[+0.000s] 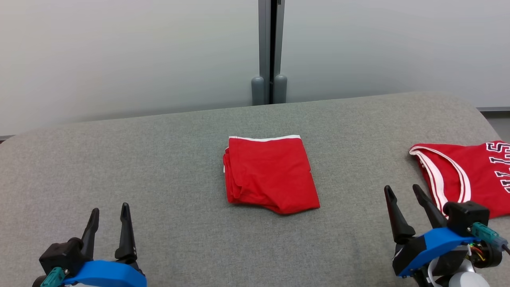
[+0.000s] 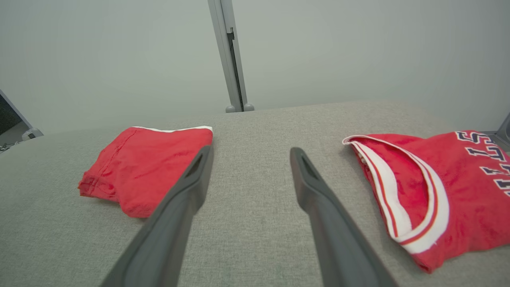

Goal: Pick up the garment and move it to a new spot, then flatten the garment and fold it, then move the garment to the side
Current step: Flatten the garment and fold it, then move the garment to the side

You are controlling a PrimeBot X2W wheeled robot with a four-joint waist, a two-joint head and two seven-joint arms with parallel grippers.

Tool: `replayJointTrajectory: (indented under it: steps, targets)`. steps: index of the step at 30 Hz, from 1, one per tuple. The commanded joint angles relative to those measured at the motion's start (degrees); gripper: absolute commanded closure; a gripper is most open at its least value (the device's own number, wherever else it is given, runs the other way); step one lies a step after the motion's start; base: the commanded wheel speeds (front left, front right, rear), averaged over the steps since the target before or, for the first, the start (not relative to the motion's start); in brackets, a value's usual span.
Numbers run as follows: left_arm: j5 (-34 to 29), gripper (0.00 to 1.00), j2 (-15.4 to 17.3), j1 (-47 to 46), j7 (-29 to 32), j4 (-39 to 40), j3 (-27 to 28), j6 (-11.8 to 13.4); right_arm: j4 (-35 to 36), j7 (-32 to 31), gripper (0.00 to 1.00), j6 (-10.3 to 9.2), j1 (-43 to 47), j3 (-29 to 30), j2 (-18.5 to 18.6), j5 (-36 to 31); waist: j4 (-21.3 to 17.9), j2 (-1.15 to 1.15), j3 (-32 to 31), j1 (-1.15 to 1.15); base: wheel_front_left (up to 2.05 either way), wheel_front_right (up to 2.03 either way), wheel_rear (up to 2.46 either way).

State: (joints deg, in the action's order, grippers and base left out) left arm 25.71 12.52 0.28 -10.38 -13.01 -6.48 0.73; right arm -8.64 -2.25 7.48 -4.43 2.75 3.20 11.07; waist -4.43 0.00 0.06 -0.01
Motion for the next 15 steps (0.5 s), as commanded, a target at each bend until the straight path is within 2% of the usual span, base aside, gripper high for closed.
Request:
replayJointTrajectory:
  steps: [1, 15]
  targets:
    - [-0.1, 0.00, 0.4, 0.7, 0.3, 0.4, -0.4, 0.3, -0.4, 0.0, 0.00, 0.03, 0.0, -0.2, 0.2, -0.3, -0.1, 0.00, -0.1, 0.01, 0.00, 0.00, 0.00]
    - [-0.2, 0.00, 1.1, 1.4, 1.1, 2.2, -1.0, 1.1, -0.5, -1.4, 0.00, 0.03, -0.6, -1.2, 0.0, 0.2, 0.4, 0.00, 0.9, 0.01, 0.00, 0.00, 0.00]
